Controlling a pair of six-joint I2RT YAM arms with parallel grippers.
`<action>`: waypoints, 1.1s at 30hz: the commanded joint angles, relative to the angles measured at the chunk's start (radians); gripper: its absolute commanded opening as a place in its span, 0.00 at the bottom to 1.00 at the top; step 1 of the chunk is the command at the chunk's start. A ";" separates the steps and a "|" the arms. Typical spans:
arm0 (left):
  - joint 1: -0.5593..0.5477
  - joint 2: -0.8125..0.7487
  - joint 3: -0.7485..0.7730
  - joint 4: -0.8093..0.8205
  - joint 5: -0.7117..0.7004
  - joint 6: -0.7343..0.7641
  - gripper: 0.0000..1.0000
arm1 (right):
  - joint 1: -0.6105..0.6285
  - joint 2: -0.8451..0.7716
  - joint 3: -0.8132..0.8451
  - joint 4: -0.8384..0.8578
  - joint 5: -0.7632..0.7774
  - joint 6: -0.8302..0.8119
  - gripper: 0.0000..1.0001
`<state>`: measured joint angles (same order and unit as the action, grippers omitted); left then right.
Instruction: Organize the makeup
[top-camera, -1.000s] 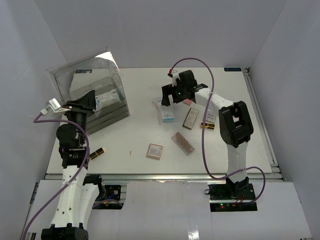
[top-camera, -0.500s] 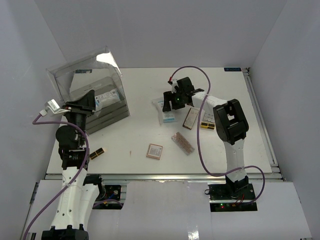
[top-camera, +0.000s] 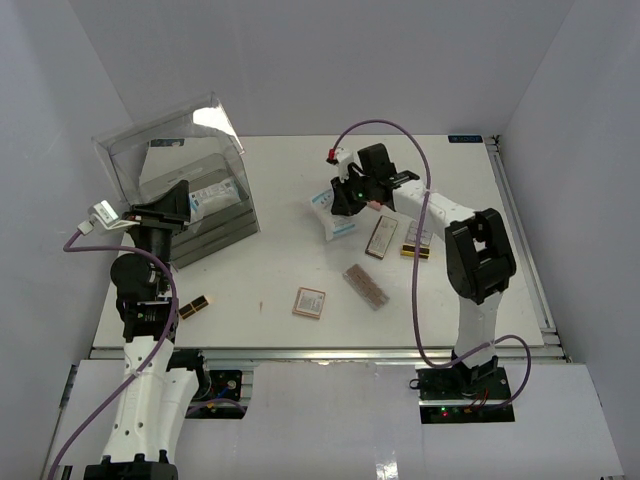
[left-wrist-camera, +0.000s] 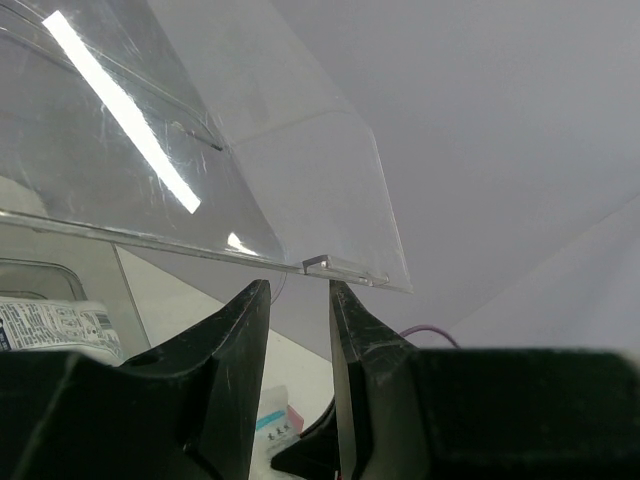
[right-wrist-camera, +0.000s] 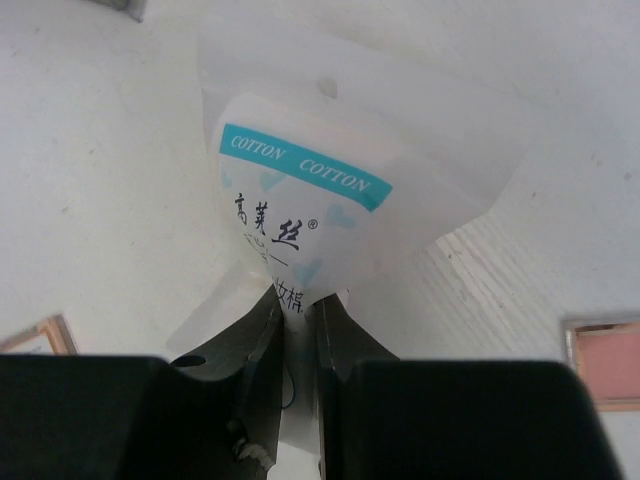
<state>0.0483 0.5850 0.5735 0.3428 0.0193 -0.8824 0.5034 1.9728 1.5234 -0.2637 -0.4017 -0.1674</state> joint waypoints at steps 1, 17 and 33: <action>0.001 -0.017 0.010 0.014 0.010 -0.015 0.41 | 0.163 -0.205 -0.004 -0.114 0.024 -0.519 0.14; 0.001 -0.016 0.034 0.010 0.019 -0.012 0.41 | 0.645 -0.260 -0.020 0.085 0.393 -1.255 0.11; 0.001 -0.007 0.039 0.033 0.015 0.022 0.41 | 0.649 0.039 0.113 0.855 0.529 -1.344 0.09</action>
<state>0.0483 0.5837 0.5713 0.3370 0.0269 -0.8796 1.1677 1.9771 1.5389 0.2972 0.0862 -1.4683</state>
